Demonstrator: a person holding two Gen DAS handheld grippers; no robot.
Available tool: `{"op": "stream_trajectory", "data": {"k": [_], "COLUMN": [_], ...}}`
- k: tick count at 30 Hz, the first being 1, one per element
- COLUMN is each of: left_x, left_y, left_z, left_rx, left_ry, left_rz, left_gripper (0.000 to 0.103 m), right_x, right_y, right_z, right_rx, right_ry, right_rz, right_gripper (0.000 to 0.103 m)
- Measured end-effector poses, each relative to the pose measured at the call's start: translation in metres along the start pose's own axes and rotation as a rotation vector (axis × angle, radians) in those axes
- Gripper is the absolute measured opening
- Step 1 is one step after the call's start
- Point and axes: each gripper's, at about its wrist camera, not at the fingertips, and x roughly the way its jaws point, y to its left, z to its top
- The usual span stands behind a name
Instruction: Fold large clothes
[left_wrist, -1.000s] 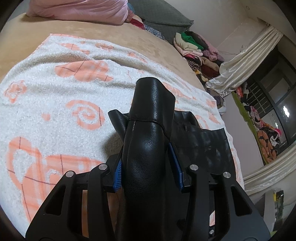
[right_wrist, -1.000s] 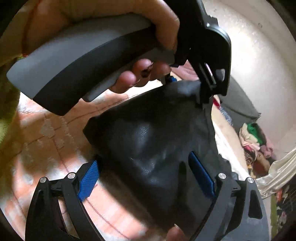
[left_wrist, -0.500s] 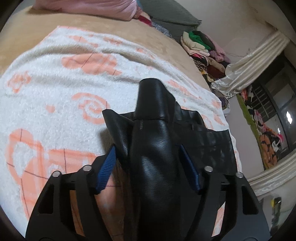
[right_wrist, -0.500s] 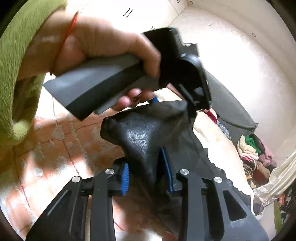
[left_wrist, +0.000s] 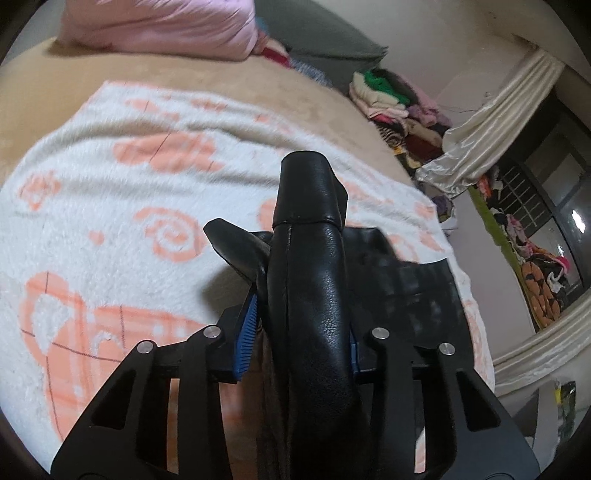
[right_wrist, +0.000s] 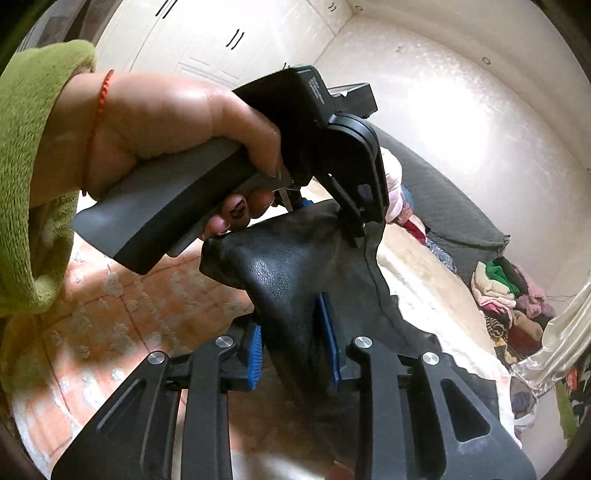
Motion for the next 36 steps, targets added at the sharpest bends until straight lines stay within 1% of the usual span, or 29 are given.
{"op": "stream_trajectory", "data": {"k": [3, 6, 12, 16, 20, 27, 31, 36], "left_x": [-0.01, -0.016, -0.011, -0.003, 0.009, 0.032, 0.047, 0.069], "left_y": [-0.022, -0.054, -0.114, -0.145, -0.176, -0.219, -0.236, -0.255], "left_z": [0.003, 0.008, 0.016, 0.018, 0.018, 0.013, 0.009, 0.001], "left_rx": [0.029, 0.091, 0.184, 0.226, 0.264, 0.315, 0.331, 0.349], "left_ry": [-0.027, -0.049, -0.069, -0.068, -0.056, -0.033, -0.014, 0.011], "left_rz": [-0.011, 0.007, 0.017, 0.016, 0.015, 0.008, 0.006, 0.006], "left_gripper": [0.03, 0.03, 0.03, 0.03, 0.032, 0.032, 0.034, 0.035], "right_x": [-0.013, -0.028, -0.051, -0.067, -0.082, -0.102, -0.108, -0.111], "right_y": [-0.013, -0.034, -0.071, -0.095, -0.113, -0.148, -0.167, -0.18], "right_z": [-0.001, -0.003, -0.014, -0.026, -0.039, -0.065, -0.085, -0.107], "right_rx": [0.021, 0.073, 0.173, 0.23, 0.27, 0.356, 0.394, 0.446], "right_ry": [-0.027, -0.05, -0.069, -0.087, -0.099, -0.108, -0.101, -0.082], "right_rz": [-0.026, -0.06, -0.112, -0.151, -0.184, -0.221, -0.238, -0.243], "right_gripper": [0.024, 0.022, 0.019, 0.017, 0.016, 0.015, 0.015, 0.015]}}
